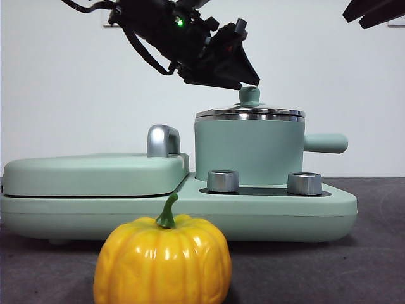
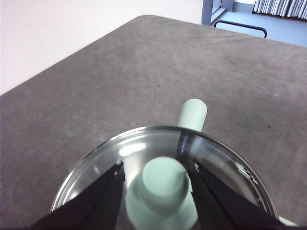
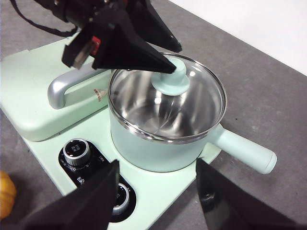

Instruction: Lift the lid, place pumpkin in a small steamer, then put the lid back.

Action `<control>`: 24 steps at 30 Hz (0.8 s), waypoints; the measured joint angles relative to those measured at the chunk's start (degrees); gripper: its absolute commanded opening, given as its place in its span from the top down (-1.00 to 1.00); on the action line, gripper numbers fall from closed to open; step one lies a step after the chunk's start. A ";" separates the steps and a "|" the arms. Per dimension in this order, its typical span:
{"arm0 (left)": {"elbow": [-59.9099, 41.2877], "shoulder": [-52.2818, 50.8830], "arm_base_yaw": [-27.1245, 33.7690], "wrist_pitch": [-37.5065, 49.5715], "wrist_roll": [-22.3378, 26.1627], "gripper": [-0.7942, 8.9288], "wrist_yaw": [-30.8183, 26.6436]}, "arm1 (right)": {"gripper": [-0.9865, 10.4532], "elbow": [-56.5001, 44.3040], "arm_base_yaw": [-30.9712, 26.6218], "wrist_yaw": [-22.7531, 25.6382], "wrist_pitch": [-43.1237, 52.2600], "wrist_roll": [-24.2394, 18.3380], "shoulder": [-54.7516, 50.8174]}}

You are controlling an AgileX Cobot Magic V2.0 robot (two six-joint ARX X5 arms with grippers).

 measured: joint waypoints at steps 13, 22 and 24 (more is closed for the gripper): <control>0.00 1.95 -0.24 1.92 -1.31 0.39 0.00 | 0.38 0.00 0.00 0.00 0.00 0.00 0.00; 0.00 2.25 -0.24 1.44 -1.33 0.39 0.00 | 0.38 0.00 0.00 0.00 0.00 0.00 0.00; 0.00 2.25 -0.22 0.87 -1.33 0.47 0.00 | 0.38 0.00 0.00 0.00 0.00 0.00 0.00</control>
